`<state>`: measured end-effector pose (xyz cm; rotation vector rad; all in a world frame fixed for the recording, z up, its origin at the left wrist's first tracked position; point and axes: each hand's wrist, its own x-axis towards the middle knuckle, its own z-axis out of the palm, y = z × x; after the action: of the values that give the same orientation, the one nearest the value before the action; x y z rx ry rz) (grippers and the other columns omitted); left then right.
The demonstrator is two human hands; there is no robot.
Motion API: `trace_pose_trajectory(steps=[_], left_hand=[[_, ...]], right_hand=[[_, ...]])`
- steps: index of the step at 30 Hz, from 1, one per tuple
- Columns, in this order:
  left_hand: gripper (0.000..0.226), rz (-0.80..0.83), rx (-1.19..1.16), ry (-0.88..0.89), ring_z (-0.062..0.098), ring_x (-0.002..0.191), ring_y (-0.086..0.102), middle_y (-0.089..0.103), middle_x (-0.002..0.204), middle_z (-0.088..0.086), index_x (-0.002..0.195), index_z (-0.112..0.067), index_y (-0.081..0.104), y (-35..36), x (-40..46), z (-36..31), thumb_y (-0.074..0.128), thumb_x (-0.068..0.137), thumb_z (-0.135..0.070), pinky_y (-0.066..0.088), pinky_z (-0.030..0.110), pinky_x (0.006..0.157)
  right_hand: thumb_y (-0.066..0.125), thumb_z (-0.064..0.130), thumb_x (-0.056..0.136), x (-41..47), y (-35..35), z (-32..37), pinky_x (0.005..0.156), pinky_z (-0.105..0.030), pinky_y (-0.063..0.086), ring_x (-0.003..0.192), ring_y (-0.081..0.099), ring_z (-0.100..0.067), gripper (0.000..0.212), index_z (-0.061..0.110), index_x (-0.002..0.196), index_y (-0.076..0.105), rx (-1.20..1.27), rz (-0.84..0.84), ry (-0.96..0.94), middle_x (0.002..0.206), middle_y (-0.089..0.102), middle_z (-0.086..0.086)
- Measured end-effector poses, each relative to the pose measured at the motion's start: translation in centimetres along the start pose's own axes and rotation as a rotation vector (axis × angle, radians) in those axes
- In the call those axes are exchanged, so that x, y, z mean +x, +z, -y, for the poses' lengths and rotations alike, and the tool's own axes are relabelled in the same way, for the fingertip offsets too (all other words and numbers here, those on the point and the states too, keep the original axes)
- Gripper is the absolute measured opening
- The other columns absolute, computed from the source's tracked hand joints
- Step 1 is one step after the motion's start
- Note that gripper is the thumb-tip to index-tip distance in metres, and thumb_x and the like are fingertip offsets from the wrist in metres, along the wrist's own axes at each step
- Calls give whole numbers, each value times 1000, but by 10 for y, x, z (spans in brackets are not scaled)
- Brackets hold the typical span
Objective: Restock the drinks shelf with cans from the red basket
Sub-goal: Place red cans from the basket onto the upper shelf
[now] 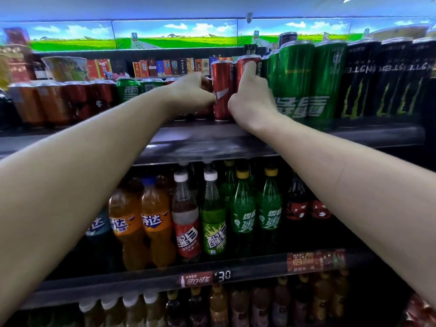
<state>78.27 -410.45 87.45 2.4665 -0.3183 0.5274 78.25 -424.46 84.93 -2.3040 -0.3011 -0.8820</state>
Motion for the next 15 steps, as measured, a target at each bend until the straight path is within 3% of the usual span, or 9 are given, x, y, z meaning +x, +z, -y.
trace_pose_trajectory(steps=[3,8,12,15], left_hand=[[31,-209,-5,109,18,107,66,69,117,4,127,-12,63,-11,-34,15,63,96,-14,52,20,81],[12,-547,-67,267,-1,83,61,67,100,-3,105,-16,64,-13,-129,48,64,93,-16,50,13,76],[6,-460,-86,190,8,77,61,65,89,-3,99,-8,62,30,-199,99,65,93,-8,49,19,72],[9,-269,-46,51,11,82,62,65,90,-1,101,-10,63,81,-250,153,64,93,-4,50,23,73]], right_hand=[[45,4,92,-20,6,10,72,-44,47,88,58,-32,32,6,123,46,36,-160,-186,105,60,-9],[50,4,89,-84,30,28,64,-40,46,74,52,-21,22,2,110,54,249,-296,-454,90,51,0],[54,5,90,-160,73,24,65,-32,48,74,52,-13,16,5,106,56,407,-114,-420,88,55,2],[56,8,93,-221,121,7,70,-40,50,80,55,-17,15,9,108,55,432,128,-286,92,57,3]])
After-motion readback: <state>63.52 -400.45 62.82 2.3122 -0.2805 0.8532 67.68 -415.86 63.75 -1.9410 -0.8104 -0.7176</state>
